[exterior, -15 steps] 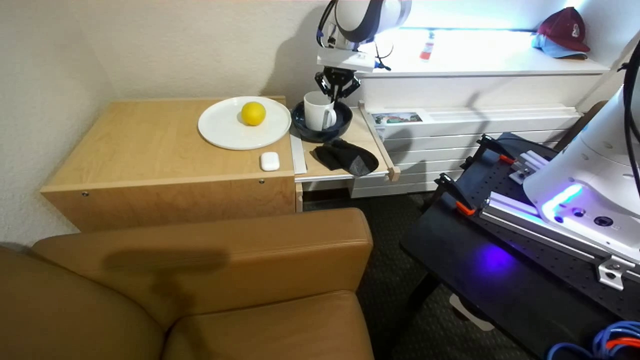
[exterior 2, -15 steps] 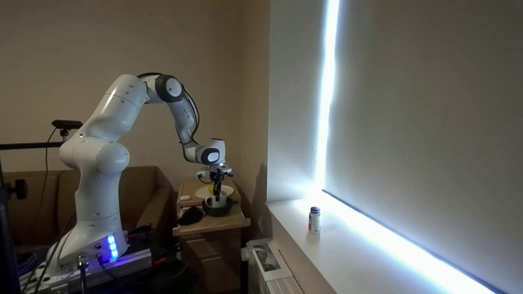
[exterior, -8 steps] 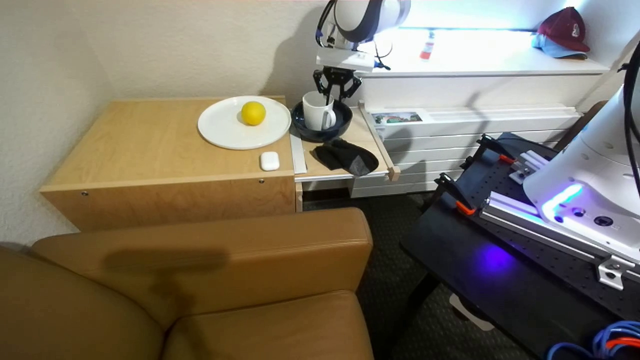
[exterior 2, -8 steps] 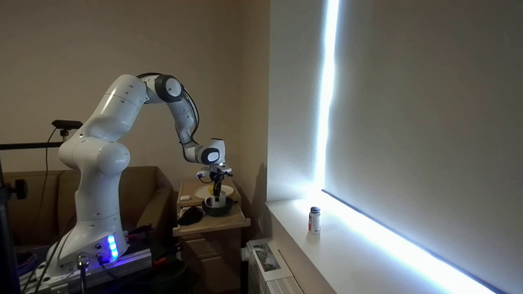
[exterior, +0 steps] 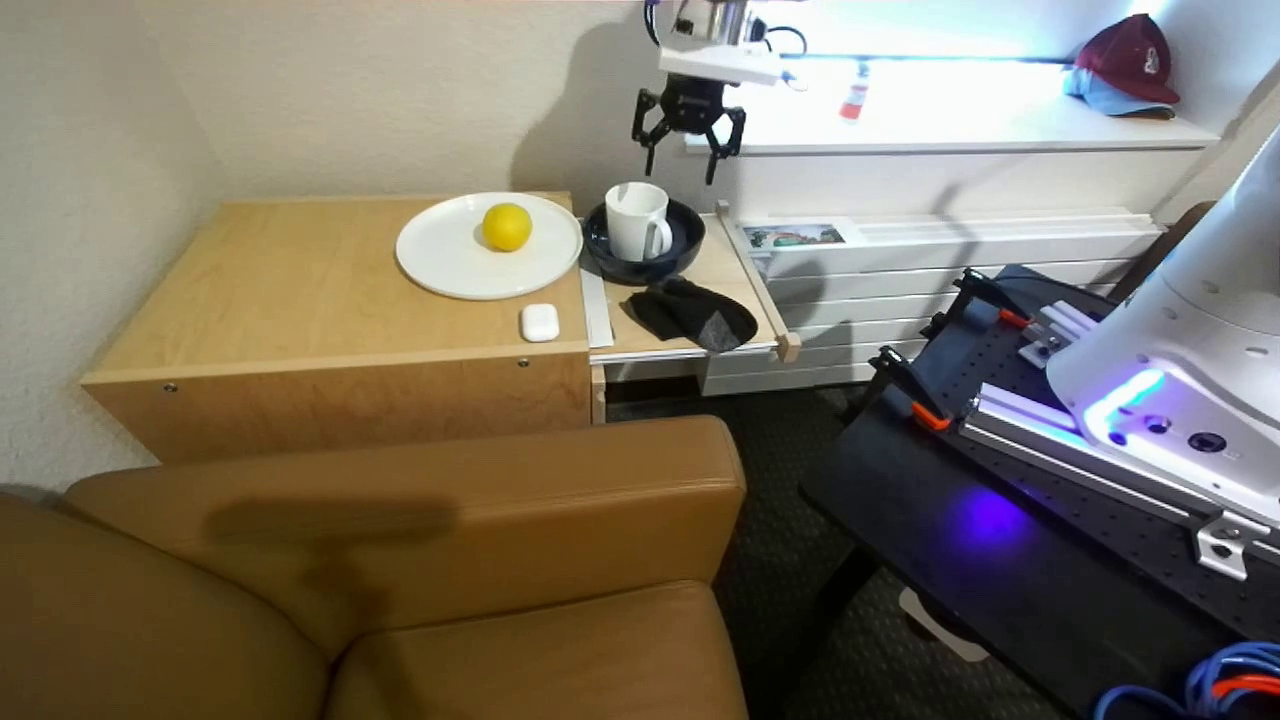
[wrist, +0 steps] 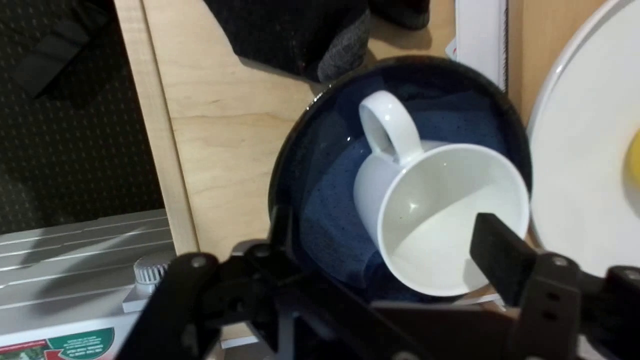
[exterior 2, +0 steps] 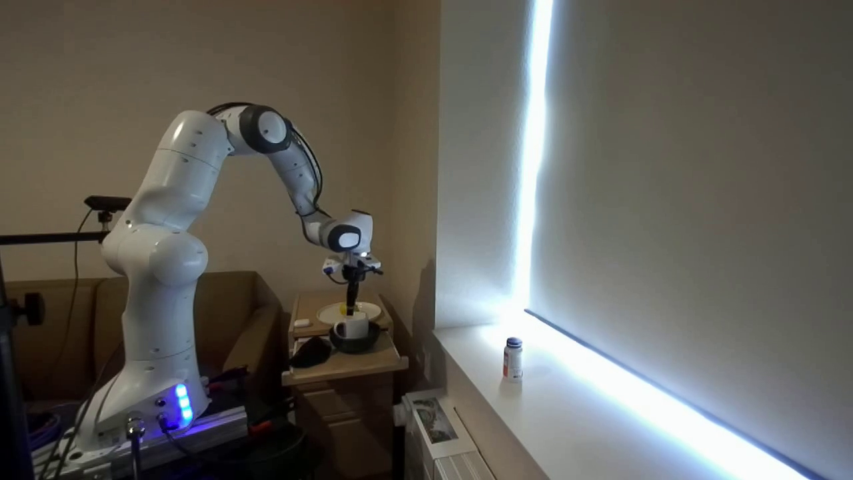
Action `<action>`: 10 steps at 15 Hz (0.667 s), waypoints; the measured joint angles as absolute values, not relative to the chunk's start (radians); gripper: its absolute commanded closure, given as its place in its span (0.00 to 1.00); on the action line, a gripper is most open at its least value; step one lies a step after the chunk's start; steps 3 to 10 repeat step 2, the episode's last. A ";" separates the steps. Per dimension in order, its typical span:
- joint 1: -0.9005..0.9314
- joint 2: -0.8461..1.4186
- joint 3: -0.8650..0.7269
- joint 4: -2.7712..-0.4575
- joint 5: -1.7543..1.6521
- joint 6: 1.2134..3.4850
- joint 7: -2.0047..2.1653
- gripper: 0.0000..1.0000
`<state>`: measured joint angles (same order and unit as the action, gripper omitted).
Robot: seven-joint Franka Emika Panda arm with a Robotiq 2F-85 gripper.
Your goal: Pick up the cup and place it in the bowl
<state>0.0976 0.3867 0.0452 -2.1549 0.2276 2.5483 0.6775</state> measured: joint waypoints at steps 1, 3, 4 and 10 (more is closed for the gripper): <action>0.046 0.335 0.088 -2.179 0.259 2.523 0.602 0.00; -0.008 0.280 0.131 -2.205 0.297 2.506 0.525 0.00; -0.008 0.280 0.131 -2.205 0.297 2.506 0.525 0.00; -0.008 0.280 0.131 -2.205 0.297 2.506 0.525 0.00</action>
